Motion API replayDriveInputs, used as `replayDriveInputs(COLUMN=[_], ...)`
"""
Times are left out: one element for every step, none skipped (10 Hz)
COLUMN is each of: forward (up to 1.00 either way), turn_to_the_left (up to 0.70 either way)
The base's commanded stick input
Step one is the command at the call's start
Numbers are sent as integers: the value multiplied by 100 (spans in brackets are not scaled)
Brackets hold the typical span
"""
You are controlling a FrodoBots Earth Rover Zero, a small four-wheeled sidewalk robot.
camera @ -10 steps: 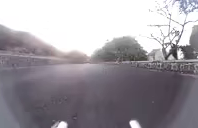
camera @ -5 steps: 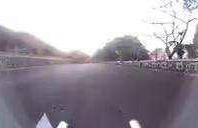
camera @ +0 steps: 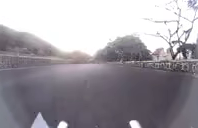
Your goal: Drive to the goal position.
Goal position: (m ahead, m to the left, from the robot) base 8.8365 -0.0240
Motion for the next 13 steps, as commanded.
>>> replayDriveInputs(forward=[70,70,70,70,70,70,70,70,70,70,70,70,70], turn_to_the_left=[0,0,0,0,0,0,0,0,0,0,0,0,0])
